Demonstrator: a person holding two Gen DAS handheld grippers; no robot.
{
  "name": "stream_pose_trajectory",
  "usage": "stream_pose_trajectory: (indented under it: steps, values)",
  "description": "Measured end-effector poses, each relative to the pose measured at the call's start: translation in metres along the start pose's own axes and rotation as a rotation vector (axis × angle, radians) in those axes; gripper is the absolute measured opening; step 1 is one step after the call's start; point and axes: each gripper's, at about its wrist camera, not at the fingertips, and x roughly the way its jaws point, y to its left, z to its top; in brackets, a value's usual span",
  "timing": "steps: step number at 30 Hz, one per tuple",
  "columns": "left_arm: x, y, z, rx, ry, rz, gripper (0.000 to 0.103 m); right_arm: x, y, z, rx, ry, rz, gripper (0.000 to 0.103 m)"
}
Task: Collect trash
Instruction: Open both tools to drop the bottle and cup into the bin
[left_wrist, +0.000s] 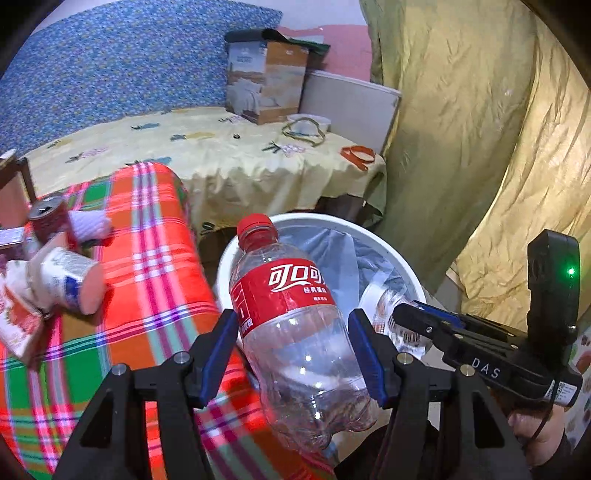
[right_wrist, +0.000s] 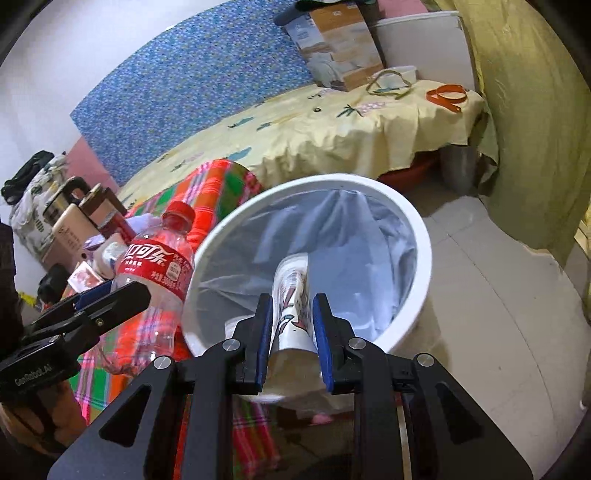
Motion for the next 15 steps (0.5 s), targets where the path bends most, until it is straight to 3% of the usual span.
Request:
stream_pose_trajectory:
  steps: [7,11,15]
  values:
    - [0.017,-0.001,0.001,-0.016,0.047,-0.028,0.065,-0.001,-0.009,0.003,0.025,-0.010,-0.012,0.025]
    - [0.014,0.001,0.005,-0.037,0.018,-0.037,0.065,-0.005,-0.009,0.006,0.029,-0.044,-0.012,0.038]
    - [0.007,0.004,0.008,-0.045,-0.005,-0.033,0.065,-0.010,-0.009,0.007,0.030,-0.058,-0.010,0.040]
